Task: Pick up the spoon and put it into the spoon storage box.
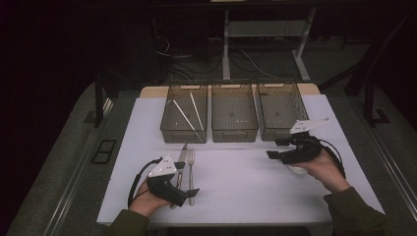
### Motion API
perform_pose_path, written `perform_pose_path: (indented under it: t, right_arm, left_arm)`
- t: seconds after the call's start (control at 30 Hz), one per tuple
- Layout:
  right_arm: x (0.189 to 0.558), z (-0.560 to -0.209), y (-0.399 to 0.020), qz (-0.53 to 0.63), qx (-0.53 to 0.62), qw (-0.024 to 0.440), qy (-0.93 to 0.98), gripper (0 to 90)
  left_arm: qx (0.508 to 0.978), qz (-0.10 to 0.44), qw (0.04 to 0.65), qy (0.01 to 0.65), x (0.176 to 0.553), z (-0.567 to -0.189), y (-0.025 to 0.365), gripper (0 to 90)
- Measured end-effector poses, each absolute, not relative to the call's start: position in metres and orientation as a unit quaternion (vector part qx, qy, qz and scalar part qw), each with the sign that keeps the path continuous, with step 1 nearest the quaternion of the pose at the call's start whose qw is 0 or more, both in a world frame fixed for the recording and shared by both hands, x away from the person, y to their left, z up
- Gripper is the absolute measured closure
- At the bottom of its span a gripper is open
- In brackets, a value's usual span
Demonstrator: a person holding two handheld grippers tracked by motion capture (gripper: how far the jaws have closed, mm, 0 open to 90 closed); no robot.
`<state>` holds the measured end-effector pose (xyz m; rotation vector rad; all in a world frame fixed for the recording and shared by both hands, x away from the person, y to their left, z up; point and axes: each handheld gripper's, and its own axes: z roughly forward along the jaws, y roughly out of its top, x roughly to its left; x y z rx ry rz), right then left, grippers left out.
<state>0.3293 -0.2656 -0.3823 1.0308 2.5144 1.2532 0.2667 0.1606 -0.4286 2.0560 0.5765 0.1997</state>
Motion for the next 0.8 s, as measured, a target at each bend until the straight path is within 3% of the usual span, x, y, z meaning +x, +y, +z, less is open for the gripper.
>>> perform_pose_path:
  t: [0.8]
  right_arm:
    - [0.308,-0.418,-0.337,0.388,0.432,0.088,0.809,36.6]
  left_arm:
    - [0.844,0.085,0.477,0.233,0.265,-0.427,0.16,0.0]
